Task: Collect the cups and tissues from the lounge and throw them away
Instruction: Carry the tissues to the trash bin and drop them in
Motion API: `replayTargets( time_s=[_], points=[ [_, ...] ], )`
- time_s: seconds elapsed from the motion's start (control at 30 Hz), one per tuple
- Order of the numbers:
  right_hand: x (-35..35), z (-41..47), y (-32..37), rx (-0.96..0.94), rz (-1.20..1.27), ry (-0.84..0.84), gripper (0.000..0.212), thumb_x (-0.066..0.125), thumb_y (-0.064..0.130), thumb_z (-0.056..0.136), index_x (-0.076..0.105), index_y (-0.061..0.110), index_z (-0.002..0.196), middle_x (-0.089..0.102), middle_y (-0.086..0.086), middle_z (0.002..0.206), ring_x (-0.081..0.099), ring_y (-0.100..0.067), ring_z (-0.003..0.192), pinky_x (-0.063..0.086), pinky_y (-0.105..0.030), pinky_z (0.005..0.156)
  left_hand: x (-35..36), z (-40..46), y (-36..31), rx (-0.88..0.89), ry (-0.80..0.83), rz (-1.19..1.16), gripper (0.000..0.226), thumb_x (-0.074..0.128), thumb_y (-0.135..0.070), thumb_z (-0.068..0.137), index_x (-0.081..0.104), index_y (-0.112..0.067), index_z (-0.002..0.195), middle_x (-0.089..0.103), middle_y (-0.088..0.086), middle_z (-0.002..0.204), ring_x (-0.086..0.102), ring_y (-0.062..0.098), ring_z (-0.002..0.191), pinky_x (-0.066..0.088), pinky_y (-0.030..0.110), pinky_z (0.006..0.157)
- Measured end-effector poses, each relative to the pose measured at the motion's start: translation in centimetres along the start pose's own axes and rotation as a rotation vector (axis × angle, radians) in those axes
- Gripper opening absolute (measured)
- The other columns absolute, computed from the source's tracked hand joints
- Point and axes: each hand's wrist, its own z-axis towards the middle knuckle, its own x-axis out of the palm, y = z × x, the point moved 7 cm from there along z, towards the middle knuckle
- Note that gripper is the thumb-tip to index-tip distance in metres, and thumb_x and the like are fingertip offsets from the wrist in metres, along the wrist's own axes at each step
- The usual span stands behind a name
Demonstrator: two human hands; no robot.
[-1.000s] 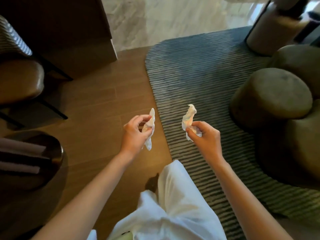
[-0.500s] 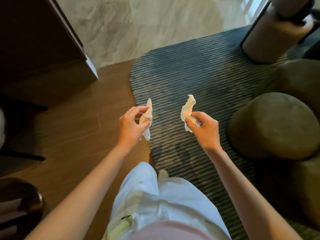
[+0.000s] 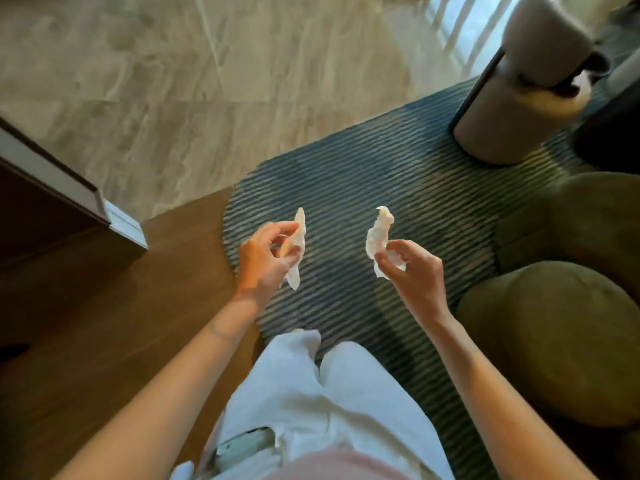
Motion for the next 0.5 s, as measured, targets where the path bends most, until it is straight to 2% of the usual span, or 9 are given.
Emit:
replayTargets(
  time_s=[0.13, 0.2, 0.4, 0.5],
  points=[
    [-0.1, 10.0, -0.5, -0.003, -0.027, -0.051, 0.014, 0.073, 0.017, 0.082, 0.071, 0.012, 0.095, 0.068, 0.006, 0.089, 0.065, -0.006, 0.078, 0.054, -0.025, 0.072, 2.8, 11.2, -1.7, 0.059, 0.067, 0.063, 0.033, 0.075, -0.012, 0.078, 0.067, -0.016, 0.109, 0.068, -0.004, 0.106, 0.064, 0.005, 0.09, 0.055, 0.023, 0.077],
    [-0.2, 15.8, -1.3, -0.003, -0.046, -0.08, 0.013, 0.073, 0.015, 0.082, 0.071, 0.011, 0.094, 0.069, 0.003, 0.088, 0.066, -0.011, 0.078, 0.056, -0.03, 0.071, 4.9, 17.1, -1.9, 0.055, 0.095, 0.071, 0.031, 0.075, -0.015, 0.079, 0.067, -0.017, 0.109, 0.069, -0.005, 0.105, 0.064, 0.003, 0.089, 0.056, 0.022, 0.074],
    [-0.8, 34.3, -6.2, 0.061, -0.079, -0.13, 0.016, 0.073, 0.015, 0.082, 0.071, 0.009, 0.096, 0.068, 0.003, 0.09, 0.066, -0.013, 0.08, 0.057, -0.035, 0.074, 12.5, 36.0, -4.1, 0.024, 0.149, 0.01, 0.028, 0.074, -0.015, 0.08, 0.068, -0.018, 0.106, 0.07, -0.005, 0.103, 0.067, 0.008, 0.089, 0.056, 0.023, 0.071],
    [-1.8, 43.5, -8.2, 0.112, -0.05, -0.134, 0.017, 0.073, 0.015, 0.082, 0.071, 0.009, 0.097, 0.071, -0.002, 0.091, 0.067, -0.015, 0.081, 0.057, -0.038, 0.074, 15.8, 45.0, -5.9, 0.012, 0.18, 0.004, 0.028, 0.073, -0.016, 0.081, 0.068, -0.018, 0.108, 0.07, -0.005, 0.102, 0.067, 0.007, 0.089, 0.056, 0.02, 0.071]
  ],
)
